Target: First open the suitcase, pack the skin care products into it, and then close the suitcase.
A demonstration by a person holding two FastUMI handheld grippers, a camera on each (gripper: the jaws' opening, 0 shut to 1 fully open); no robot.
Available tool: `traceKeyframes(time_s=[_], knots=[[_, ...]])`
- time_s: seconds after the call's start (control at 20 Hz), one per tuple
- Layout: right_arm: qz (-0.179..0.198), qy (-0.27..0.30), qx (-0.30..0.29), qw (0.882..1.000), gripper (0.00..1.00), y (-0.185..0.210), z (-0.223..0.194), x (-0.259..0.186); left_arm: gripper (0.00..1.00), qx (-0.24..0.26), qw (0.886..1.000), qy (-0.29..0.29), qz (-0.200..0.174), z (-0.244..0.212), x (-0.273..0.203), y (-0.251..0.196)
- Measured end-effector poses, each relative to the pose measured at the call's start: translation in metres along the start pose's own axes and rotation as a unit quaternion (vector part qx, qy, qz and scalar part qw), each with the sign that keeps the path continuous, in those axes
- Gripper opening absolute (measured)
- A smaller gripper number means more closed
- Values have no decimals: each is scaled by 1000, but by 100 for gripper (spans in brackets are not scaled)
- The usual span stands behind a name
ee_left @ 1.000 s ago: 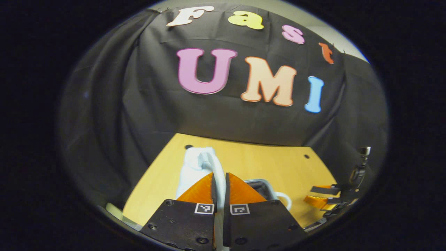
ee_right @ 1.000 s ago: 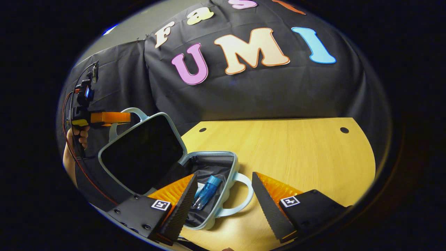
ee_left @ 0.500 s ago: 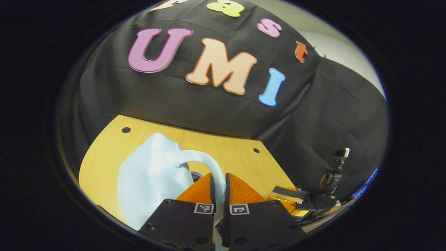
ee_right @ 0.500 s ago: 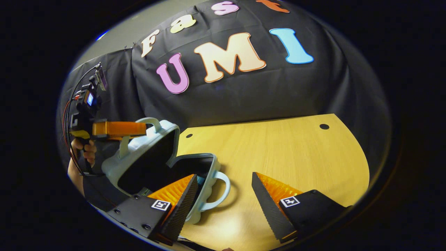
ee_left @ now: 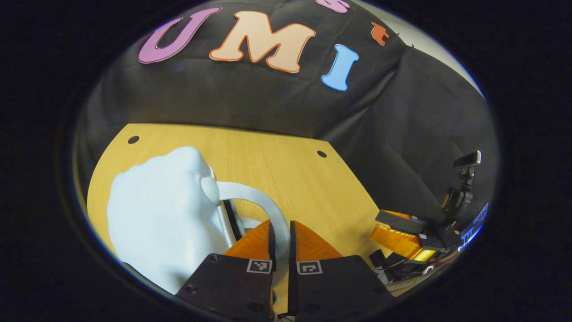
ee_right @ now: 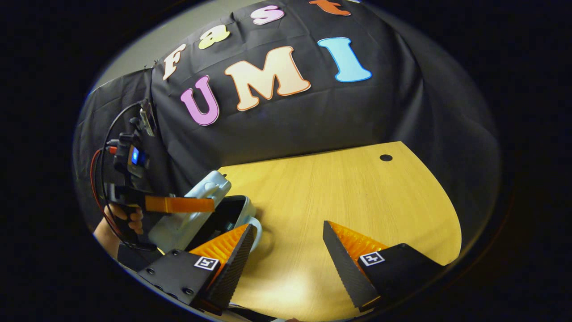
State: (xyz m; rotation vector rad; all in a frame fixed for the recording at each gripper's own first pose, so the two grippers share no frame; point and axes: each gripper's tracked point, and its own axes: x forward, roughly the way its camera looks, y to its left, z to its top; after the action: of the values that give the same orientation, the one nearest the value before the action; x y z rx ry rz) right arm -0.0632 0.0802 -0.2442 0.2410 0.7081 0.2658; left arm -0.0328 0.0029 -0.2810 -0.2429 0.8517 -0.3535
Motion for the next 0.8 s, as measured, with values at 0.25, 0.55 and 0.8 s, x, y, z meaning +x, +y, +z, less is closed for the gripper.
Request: traceKeyframes(time_s=[0.25, 0.55, 0.8], knots=[[5, -1, -7, 1000, 98, -14, 3, -13, 3, 41, 997, 46, 55, -40, 42, 1], [20, -73, -56, 996, 98, -18, 52, -31, 69, 74, 984, -84, 137, 9, 15, -25], [11, -228, -113, 967, 98, 13, 146, -69, 93, 90, 940, -233, 231, 75, -69, -35]])
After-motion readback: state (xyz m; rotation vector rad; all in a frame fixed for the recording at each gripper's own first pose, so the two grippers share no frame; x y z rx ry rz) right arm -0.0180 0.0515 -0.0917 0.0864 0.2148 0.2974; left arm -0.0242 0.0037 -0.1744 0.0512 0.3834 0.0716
